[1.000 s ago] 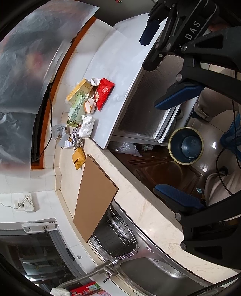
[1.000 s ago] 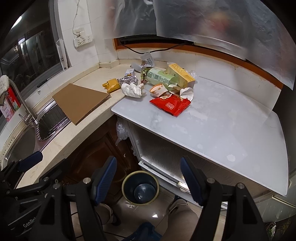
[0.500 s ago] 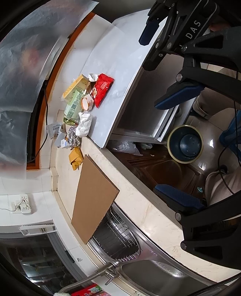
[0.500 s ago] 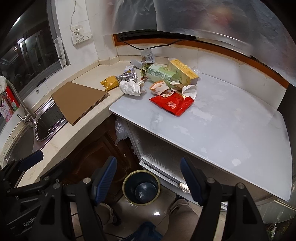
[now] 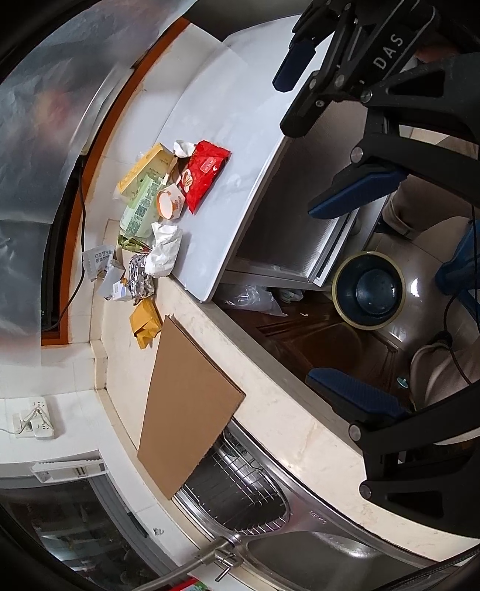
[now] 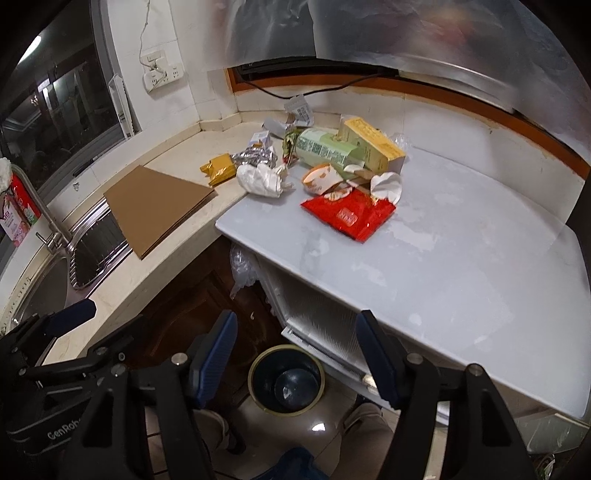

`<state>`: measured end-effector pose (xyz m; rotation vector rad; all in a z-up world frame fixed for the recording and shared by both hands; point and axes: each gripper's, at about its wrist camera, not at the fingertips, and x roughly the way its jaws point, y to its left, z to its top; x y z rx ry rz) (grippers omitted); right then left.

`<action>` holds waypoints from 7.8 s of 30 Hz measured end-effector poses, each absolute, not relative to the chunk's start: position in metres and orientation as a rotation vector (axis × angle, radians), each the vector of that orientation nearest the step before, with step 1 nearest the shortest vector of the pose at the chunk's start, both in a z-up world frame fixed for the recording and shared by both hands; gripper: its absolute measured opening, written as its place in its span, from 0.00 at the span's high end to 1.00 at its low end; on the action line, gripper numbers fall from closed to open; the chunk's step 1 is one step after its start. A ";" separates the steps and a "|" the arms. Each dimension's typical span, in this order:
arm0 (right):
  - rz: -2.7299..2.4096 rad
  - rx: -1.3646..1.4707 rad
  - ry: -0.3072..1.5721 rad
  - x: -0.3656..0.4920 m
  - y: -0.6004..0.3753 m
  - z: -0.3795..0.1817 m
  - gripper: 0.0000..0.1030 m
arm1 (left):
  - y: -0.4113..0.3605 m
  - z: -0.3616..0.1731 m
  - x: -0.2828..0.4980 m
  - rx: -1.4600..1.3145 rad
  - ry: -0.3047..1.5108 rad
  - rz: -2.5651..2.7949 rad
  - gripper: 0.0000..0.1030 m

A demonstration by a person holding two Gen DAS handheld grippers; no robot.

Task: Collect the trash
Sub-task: 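Grasp the red snack bag with the right gripper while the left grasps crumpled white paper, then carry the red bag and white paper down over the floor trash bin, then open both grippers to drop the bag and paper into the bin, then raise both tools back up to the counter, then grasp the orange-rimmed cup with the left gripper while the right grasps the brown-sleeved cup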

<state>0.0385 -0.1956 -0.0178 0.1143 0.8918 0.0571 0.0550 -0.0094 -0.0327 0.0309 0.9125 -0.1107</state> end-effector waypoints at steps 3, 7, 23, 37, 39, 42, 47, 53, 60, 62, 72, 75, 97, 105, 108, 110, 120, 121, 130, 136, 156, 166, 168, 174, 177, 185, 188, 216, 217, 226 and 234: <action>0.055 0.128 0.895 0.048 -0.205 -0.017 0.35 | -0.011 -0.031 0.067 0.020 0.917 -0.123 0.21; 0.034 0.137 0.896 0.064 -0.222 -0.015 0.35 | -0.015 -0.028 0.086 -0.010 0.918 -0.180 0.21; 0.114 0.162 0.957 0.160 -0.275 -0.035 0.35 | -0.041 -0.037 0.202 0.033 0.932 -0.239 0.21; 0.106 -0.082 0.970 0.221 -0.239 -0.077 0.34 | -0.053 -0.056 0.282 -0.042 1.025 -0.355 0.21; 0.104 -0.131 0.967 0.221 -0.235 -0.079 0.34 | -0.054 -0.059 0.290 -0.081 1.040 -0.373 0.21; 0.101 -0.192 0.974 0.222 -0.230 -0.086 0.33 | -0.056 -0.065 0.303 -0.114 1.066 -0.380 0.21; 0.157 -0.100 0.995 0.229 -0.247 -0.089 0.33 | -0.061 -0.079 0.320 -0.149 1.124 -0.377 0.21; 0.117 -0.074 0.979 0.235 -0.263 -0.086 0.80 | -0.058 -0.094 0.330 -0.222 1.175 -0.362 0.21; 0.118 0.060 0.966 0.225 -0.284 -0.079 0.93 | -0.066 -0.095 0.318 -0.163 1.160 -0.376 0.21; 0.119 0.070 0.956 0.219 -0.283 -0.075 0.93 | -0.067 -0.093 0.310 -0.137 1.151 -0.373 0.23; 0.135 0.073 0.942 0.187 -0.267 -0.064 0.93 | -0.064 -0.084 0.277 -0.110 1.038 -0.385 0.47; 0.138 0.074 0.938 0.178 -0.263 -0.062 0.93 | -0.068 -0.080 0.269 -0.082 0.996 -0.377 0.50; 0.207 0.096 0.930 0.116 -0.227 -0.045 0.93 | -0.030 -0.063 0.172 -0.106 0.911 -0.378 0.81; 0.343 0.082 0.973 0.078 -0.186 -0.056 0.93 | 0.010 -0.086 0.108 -0.060 0.881 -0.292 0.81; 0.376 0.035 1.013 0.071 -0.165 -0.079 0.93 | 0.018 -0.109 0.091 -0.039 0.903 -0.267 0.81; 0.390 0.024 1.048 0.071 -0.155 -0.100 0.93 | 0.020 -0.128 0.085 0.000 0.918 -0.243 0.81; 0.404 0.031 1.183 0.082 -0.134 -0.239 0.93 | 0.023 -0.241 0.105 0.044 1.040 -0.235 0.81; 0.404 0.043 1.199 0.085 -0.135 -0.254 0.93 | 0.023 -0.256 0.110 0.047 1.056 -0.235 0.81; 0.346 0.076 1.319 0.115 -0.142 -0.340 0.91 | 0.017 -0.337 0.140 0.045 1.151 -0.244 0.80; 0.343 0.106 1.353 0.122 -0.136 -0.368 0.90 | 0.019 -0.370 0.151 0.040 1.208 -0.248 0.80; 0.328 0.158 1.387 0.134 -0.144 -0.392 0.64 | 0.025 -0.386 0.155 0.043 1.253 -0.265 0.43; 0.296 0.146 1.362 0.116 -0.151 -0.359 0.63 | 0.027 -0.349 0.146 -0.007 1.210 -0.277 0.28; 0.305 0.116 1.335 0.107 -0.148 -0.339 0.60 | 0.025 -0.332 0.139 -0.012 1.180 -0.285 0.27; 0.319 0.074 1.183 0.083 -0.151 -0.272 0.52 | 0.027 -0.276 0.114 -0.048 1.096 -0.306 0.21; 0.319 0.058 1.094 0.069 -0.152 -0.239 0.46 | 0.032 -0.246 0.099 -0.069 1.055 -0.301 0.20; 0.327 -0.016 0.890 0.036 -0.154 -0.150 0.38 | 0.035 -0.160 0.073 -0.072 0.914 -0.312 0.17; 0.309 -0.030 0.836 0.026 -0.159 -0.113 0.38 | 0.027 -0.127 0.065 -0.042 0.853 -0.330 0.17; 0.124 0.030 0.864 0.189 -0.309 -0.020 0.38 | -0.103 -0.032 0.235 0.076 0.838 -0.463 0.17; 0.138 0.036 0.882 0.197 -0.312 -0.026 0.38 | -0.106 -0.038 0.244 0.070 0.852 -0.468 0.17; 0.194 0.013 0.935 0.242 -0.312 -0.057 0.38 | -0.131 -0.075 0.300 0.049 0.963 -0.504 0.17; 0.217 -0.007 0.969 0.256 -0.308 -0.078 0.38 | -0.135 -0.088 0.327 0.015 1.014 -0.519 0.22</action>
